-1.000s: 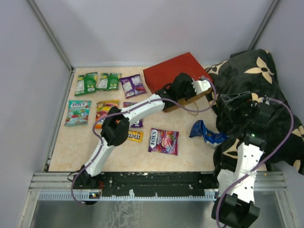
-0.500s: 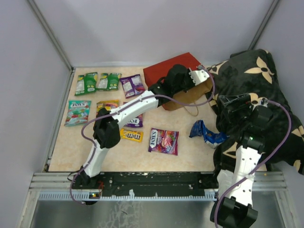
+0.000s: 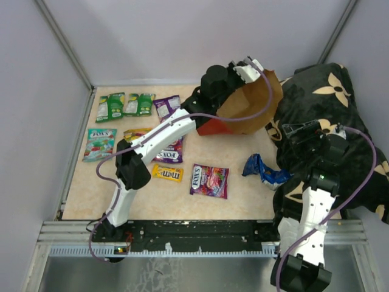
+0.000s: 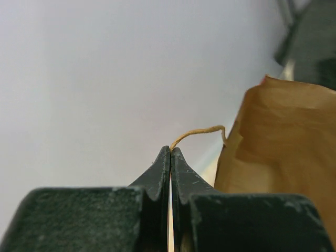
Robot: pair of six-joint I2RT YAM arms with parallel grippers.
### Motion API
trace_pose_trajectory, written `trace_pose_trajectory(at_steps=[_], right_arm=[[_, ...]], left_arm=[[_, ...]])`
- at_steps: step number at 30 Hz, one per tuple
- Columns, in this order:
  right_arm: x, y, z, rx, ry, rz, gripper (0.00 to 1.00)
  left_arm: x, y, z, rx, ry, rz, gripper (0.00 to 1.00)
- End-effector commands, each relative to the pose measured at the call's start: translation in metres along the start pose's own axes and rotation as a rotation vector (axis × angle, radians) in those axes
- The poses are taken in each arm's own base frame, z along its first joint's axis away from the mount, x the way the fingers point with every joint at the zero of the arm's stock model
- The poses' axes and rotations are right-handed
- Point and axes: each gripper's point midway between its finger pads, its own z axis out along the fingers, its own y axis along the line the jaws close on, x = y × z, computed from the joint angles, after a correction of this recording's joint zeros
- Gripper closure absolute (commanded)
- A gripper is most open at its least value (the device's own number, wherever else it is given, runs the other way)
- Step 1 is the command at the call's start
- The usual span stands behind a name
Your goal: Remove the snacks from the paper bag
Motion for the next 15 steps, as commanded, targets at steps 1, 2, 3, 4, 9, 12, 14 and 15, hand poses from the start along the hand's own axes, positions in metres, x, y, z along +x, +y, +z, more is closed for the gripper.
trace_pose_trajectory(at_steps=[1,2,3,4,9,12,14,15], right_arm=[[0.000,0.018,0.008,-0.016,0.000,-0.140,0.13],[0.007,0.020,0.012,-0.009,0.017,-0.171,0.13],[0.014,0.022,0.017,-0.006,0.035,-0.196,0.13],[0.019,0.026,0.021,-0.012,0.044,-0.215,0.13],[0.031,0.037,0.040,-0.075,0.081,-0.211,0.14],[0.028,0.047,0.045,-0.110,0.076,-0.206,0.14],[0.025,0.054,0.046,-0.131,0.065,-0.206,0.14],[0.023,0.057,0.047,-0.138,0.061,-0.205,0.14]], left_arm=[[0.001,0.082,0.010,-0.248,-0.035,-0.026,1.00],[0.003,0.089,0.012,-0.255,-0.045,-0.037,1.00],[0.006,0.093,0.013,-0.256,-0.053,-0.044,1.00],[0.007,0.096,0.014,-0.257,-0.061,-0.047,1.00],[0.013,0.095,0.016,-0.234,-0.063,-0.022,1.00],[0.016,0.092,0.016,-0.219,-0.065,-0.008,1.00],[0.018,0.089,0.016,-0.211,-0.065,-0.007,1.00],[0.018,0.088,0.016,-0.207,-0.065,-0.008,1.00]])
